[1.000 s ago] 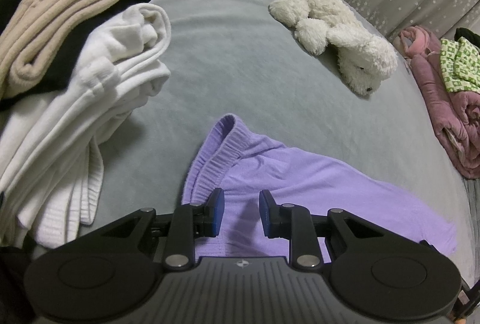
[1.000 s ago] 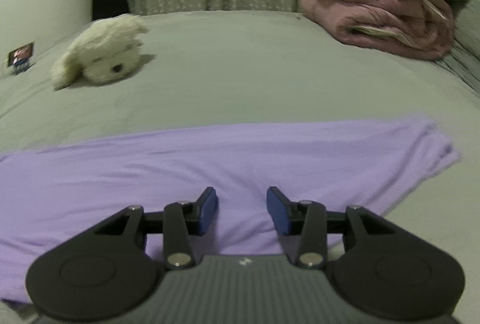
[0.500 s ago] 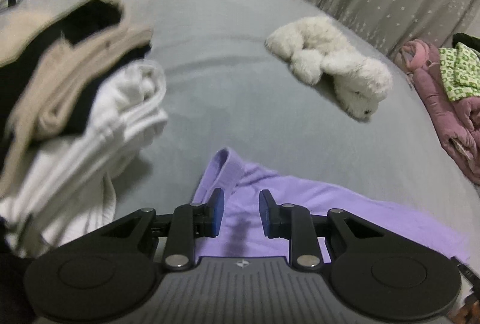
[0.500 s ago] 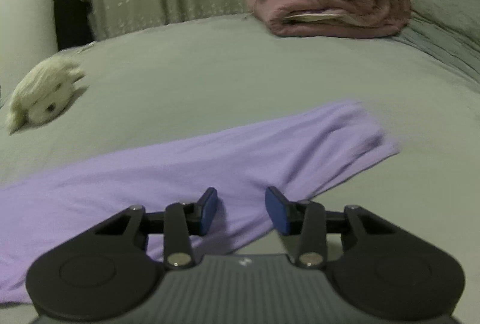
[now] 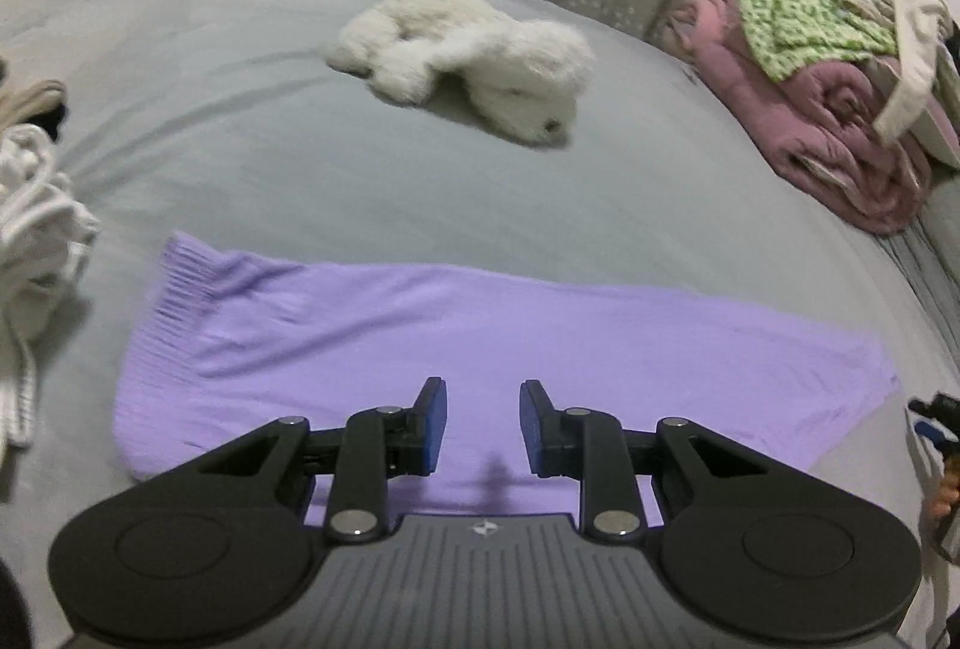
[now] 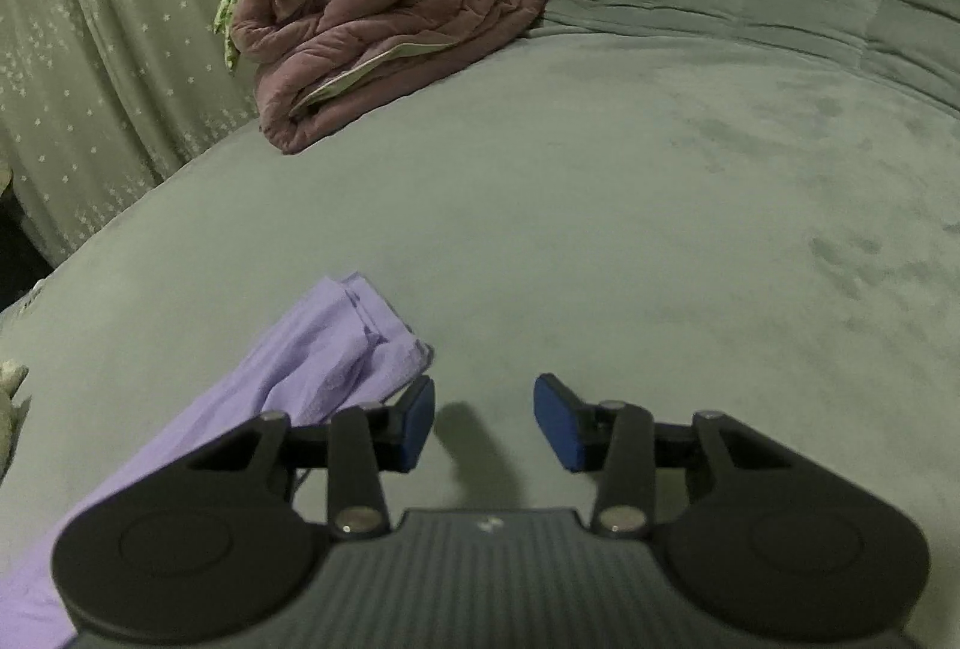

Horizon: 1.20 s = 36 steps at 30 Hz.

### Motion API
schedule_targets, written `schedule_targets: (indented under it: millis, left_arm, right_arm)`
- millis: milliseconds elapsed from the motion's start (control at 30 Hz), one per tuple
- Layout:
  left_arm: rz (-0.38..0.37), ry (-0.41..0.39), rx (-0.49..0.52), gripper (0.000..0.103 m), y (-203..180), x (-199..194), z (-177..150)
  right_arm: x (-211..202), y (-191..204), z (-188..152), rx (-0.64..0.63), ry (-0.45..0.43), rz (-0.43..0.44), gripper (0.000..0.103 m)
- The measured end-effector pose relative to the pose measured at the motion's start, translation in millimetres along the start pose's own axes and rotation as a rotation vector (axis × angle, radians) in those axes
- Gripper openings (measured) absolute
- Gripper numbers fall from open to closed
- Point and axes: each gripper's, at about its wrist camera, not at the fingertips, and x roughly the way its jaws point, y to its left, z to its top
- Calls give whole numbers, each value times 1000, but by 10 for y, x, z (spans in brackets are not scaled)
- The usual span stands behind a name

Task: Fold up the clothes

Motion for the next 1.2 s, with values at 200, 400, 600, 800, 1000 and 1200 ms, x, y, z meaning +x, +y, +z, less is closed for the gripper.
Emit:
schedule_targets:
  millis: [200,400,600,800,1000,1200]
  left_arm:
    - [-35,12,45,25,-281,57,-152]
    - [-42,65,78,25,-372,182,-283]
    - [-18,89,104,25,-405,257,-327]
    - [-9,89,122,25,-425,260,-340]
    - [-10,91,126,26,-417,259,-342]
    - [-12,91,124,26,-424,252,-333]
  right_arm:
    - [4,217,59,-42,-30,51,19]
    - [259,378,220,-5,19,87,23]
    - [342,429,191,-7,41,70,23]
    - [268,420,195,-6,18,84,23]
    - [263,566,177,-111,20,57,21]
    - [167,693,202,-222,-34,-3,7]
